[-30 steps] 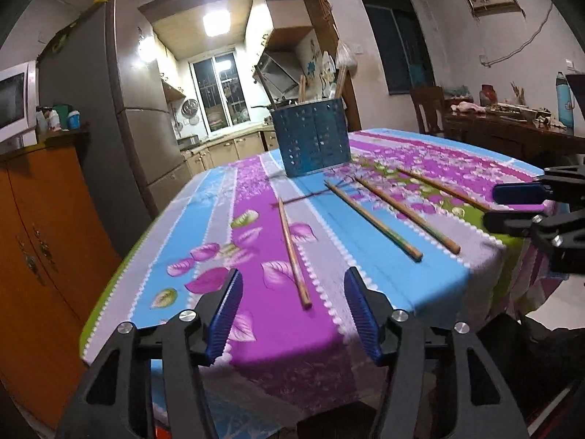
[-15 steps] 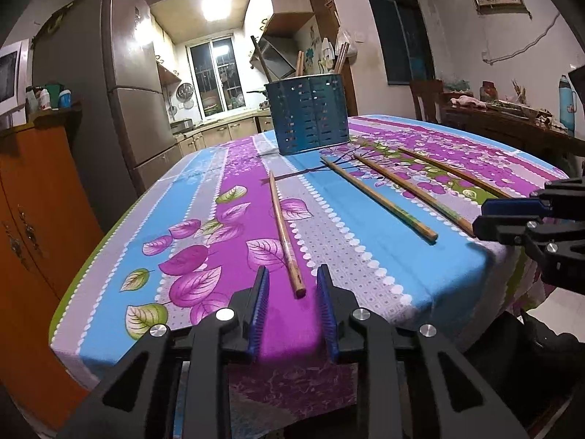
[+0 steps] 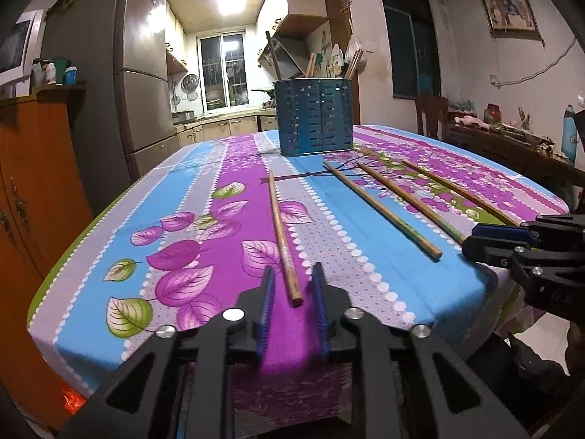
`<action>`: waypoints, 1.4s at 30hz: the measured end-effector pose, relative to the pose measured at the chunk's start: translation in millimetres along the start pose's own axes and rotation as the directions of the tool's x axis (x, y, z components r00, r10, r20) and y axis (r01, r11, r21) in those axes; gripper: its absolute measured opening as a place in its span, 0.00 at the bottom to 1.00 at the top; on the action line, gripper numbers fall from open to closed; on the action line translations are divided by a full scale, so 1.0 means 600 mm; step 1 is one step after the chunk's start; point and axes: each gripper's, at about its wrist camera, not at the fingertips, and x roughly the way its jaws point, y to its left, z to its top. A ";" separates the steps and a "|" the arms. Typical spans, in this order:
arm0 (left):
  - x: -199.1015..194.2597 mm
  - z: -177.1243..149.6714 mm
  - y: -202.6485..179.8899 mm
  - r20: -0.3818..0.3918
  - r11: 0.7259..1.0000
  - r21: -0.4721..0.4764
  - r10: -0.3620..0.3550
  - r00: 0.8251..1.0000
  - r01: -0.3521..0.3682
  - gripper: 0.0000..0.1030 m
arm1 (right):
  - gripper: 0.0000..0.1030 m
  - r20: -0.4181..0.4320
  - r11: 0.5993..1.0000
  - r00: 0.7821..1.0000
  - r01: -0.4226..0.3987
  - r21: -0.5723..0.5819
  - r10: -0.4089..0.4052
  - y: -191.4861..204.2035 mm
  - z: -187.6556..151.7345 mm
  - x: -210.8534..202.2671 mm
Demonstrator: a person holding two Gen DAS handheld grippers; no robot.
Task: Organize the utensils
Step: 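Move both open tools back down over the remaining chopsticks, then close the right tool on a chopstick while the left tool grasps another, then raise both held chopsticks and carry them upright toward the blue holder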
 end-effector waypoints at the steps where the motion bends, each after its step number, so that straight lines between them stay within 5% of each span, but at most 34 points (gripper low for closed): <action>1: -0.001 0.000 -0.003 0.001 1.000 0.000 0.001 1.000 -0.001 0.13 | 0.10 0.002 1.000 1.000 -0.001 0.005 0.001 -0.001 -0.001 -0.001; 22: 0.022 0.046 0.000 -0.139 0.993 -0.044 0.105 0.985 -0.112 0.07 | 0.05 0.078 0.996 0.997 -0.026 0.088 0.019 -0.041 0.017 -0.038; 42: 0.007 0.083 -0.006 -0.125 0.980 0.036 0.198 0.972 -0.195 0.07 | 0.05 0.196 0.997 0.980 0.000 0.082 -0.017 -0.067 0.043 -0.102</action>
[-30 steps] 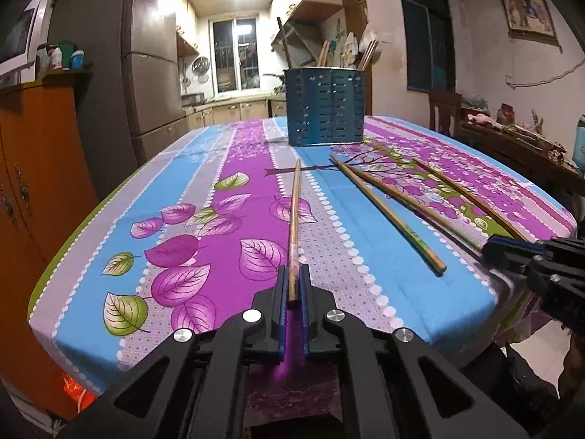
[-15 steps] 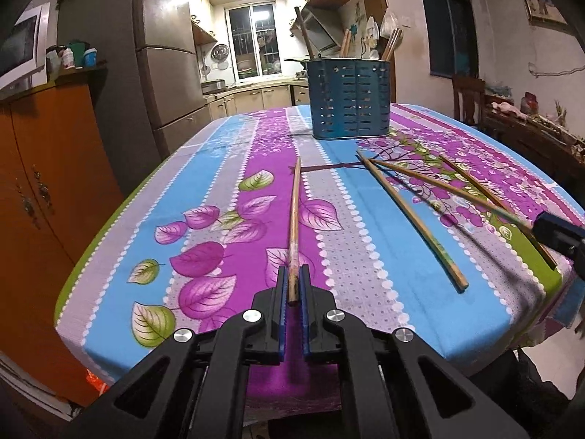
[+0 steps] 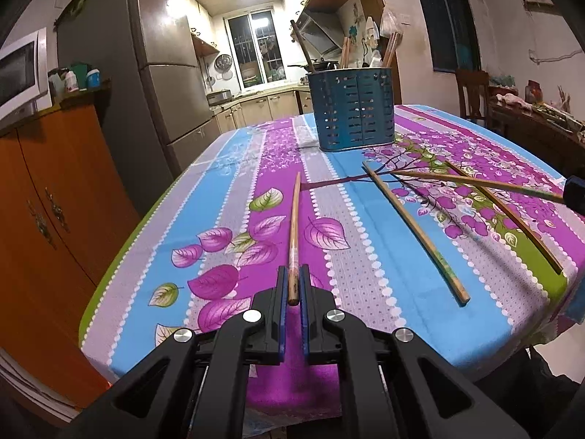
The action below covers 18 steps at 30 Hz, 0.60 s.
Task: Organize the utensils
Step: 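Raise both held chopsticks and carry them upright toward the blue holder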
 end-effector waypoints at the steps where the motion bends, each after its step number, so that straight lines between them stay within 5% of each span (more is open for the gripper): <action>1: 0.000 0.001 -0.002 0.002 1.000 0.004 0.003 1.000 -0.003 0.07 | 0.05 0.005 1.000 1.000 0.000 -0.002 0.000 -0.001 0.002 -0.003; 18: -0.019 0.042 0.011 0.054 1.000 0.014 0.006 0.999 -0.007 0.07 | 0.05 0.152 0.997 0.988 -0.028 -0.066 0.038 -0.004 0.100 -0.032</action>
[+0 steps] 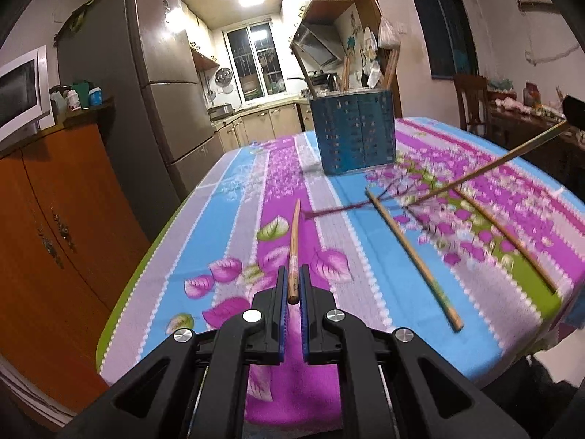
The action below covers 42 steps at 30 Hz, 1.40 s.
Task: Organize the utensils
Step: 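Raise both held chopsticks and carry them upright toward the blue holder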
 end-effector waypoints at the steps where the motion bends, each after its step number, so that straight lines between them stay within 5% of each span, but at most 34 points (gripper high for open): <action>1: -0.003 0.008 0.004 0.012 1.000 -0.001 -0.001 1.000 0.001 0.07 | 0.05 0.005 1.000 1.000 -0.006 0.001 0.006 -0.002 0.009 0.003; 12: -0.011 0.110 0.055 0.111 0.995 -0.046 -0.079 0.991 0.084 0.07 | 0.05 0.068 0.999 0.997 -0.032 -0.032 0.034 -0.014 0.101 0.066; 22: -0.044 0.221 0.093 0.257 0.985 -0.058 -0.141 0.956 0.161 0.07 | 0.05 0.100 0.997 0.992 -0.071 -0.034 0.074 -0.024 0.171 0.106; 27: -0.048 0.237 0.101 0.256 0.976 -0.074 -0.178 0.950 0.203 0.07 | 0.05 0.104 0.996 0.991 -0.084 -0.037 0.087 -0.021 0.180 0.105; 42: -0.065 0.293 0.073 0.241 0.984 -0.020 -0.168 0.956 0.178 0.07 | 0.05 0.073 0.991 0.988 -0.135 0.001 0.135 -0.043 0.207 0.108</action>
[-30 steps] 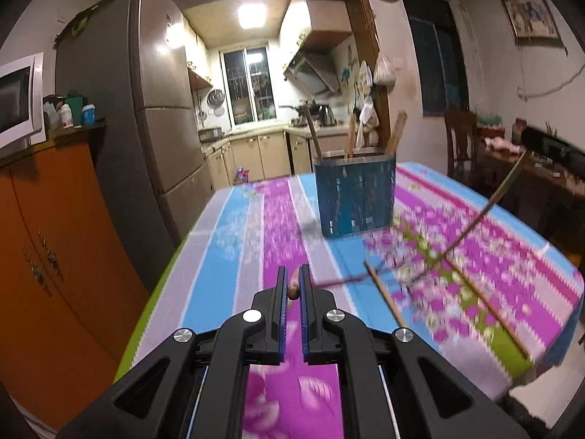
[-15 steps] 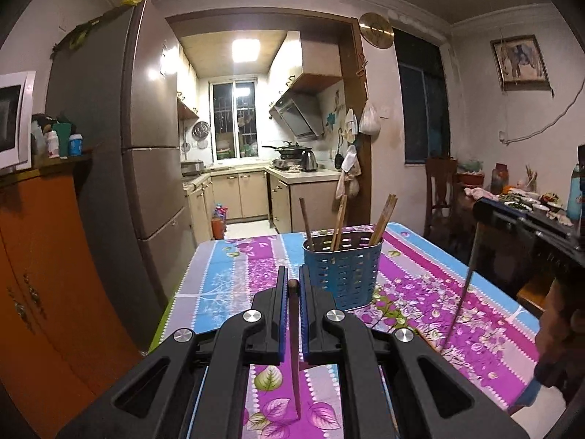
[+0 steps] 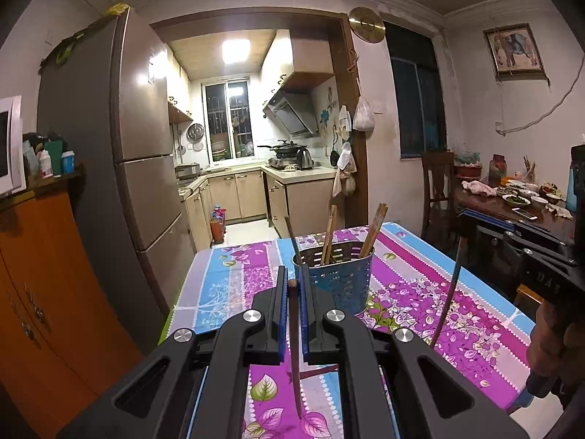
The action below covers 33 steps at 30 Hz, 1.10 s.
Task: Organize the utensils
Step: 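Raise both held chopsticks and carry them upright toward the blue holder, then lower the chopsticks into the holder and open both tools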
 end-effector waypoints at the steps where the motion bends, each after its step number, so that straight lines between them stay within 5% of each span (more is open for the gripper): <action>1: 0.001 0.000 -0.003 -0.001 1.000 0.006 0.005 1.000 -0.005 0.07 | 0.05 -0.002 1.000 1.000 -0.001 0.006 0.001 -0.002 0.001 0.001; 26: 0.078 -0.013 -0.066 -0.068 0.990 0.121 0.075 0.995 -0.066 0.07 | 0.05 -0.109 1.000 0.994 0.015 0.024 -0.013 -0.023 0.021 0.065; 33: 0.114 0.014 -0.070 -0.056 0.983 0.155 0.112 0.992 -0.102 0.07 | 0.05 -0.067 0.999 0.997 0.041 -0.004 -0.041 -0.038 0.069 0.087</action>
